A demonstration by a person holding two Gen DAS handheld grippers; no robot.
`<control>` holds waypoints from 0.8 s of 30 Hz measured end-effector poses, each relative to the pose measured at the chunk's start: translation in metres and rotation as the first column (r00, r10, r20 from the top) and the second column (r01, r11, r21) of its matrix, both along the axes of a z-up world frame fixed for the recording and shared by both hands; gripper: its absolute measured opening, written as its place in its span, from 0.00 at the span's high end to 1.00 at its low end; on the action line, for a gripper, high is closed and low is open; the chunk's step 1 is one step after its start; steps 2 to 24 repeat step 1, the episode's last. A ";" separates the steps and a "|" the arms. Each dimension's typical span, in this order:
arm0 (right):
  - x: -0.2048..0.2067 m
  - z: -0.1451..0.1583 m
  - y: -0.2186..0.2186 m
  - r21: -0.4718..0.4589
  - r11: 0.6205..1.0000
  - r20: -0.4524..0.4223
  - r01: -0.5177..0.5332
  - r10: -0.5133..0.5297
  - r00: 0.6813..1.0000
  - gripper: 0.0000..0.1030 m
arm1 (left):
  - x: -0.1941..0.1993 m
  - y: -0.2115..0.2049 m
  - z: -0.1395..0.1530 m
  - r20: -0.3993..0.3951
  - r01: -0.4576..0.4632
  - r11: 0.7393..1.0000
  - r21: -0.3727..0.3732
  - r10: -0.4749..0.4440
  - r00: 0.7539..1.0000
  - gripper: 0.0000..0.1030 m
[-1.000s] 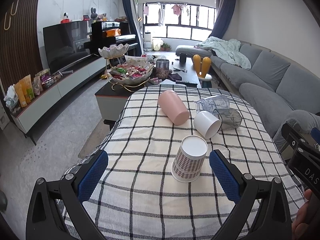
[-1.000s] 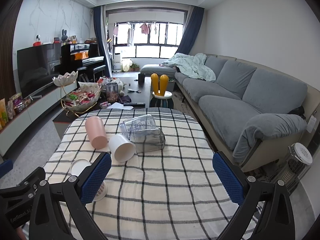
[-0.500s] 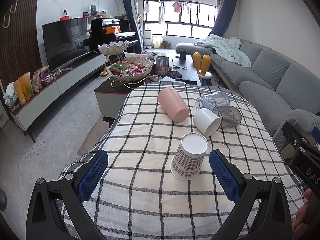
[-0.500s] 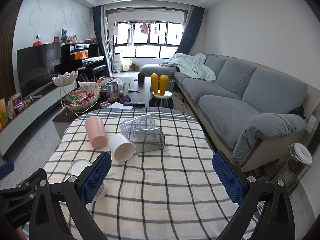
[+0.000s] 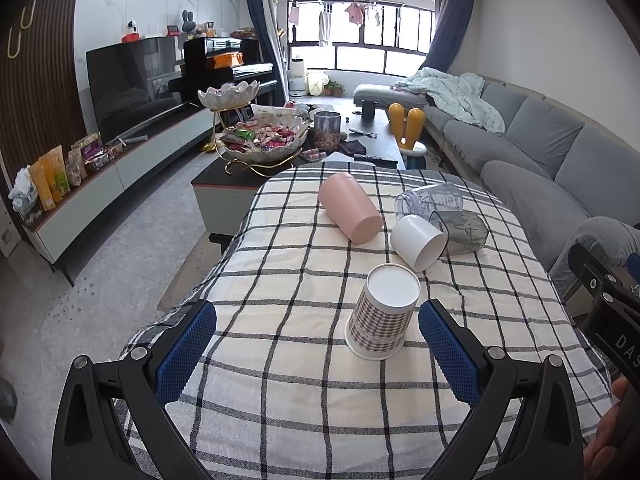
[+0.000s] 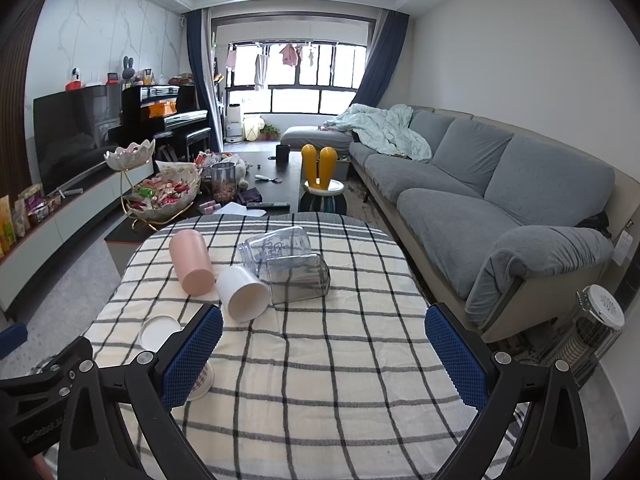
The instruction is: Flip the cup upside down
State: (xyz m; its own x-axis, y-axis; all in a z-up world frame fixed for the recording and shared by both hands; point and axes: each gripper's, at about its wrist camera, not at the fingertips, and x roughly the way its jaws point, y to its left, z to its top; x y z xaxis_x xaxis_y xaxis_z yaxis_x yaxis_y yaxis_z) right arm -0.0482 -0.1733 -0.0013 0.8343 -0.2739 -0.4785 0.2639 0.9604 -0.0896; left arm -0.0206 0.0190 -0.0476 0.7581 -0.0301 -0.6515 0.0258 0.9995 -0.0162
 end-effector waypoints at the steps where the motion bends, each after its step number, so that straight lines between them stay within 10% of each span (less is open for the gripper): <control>1: 0.000 0.000 0.000 0.001 1.000 0.000 0.000 0.000 1.000 0.01 | 0.000 0.000 0.000 -0.002 0.001 1.000 0.000 -0.001 1.000 0.00; 24: 0.000 0.000 0.000 0.001 1.000 0.000 0.000 0.000 1.000 0.01 | 0.000 0.000 0.000 -0.002 0.001 1.000 0.000 -0.001 1.000 0.00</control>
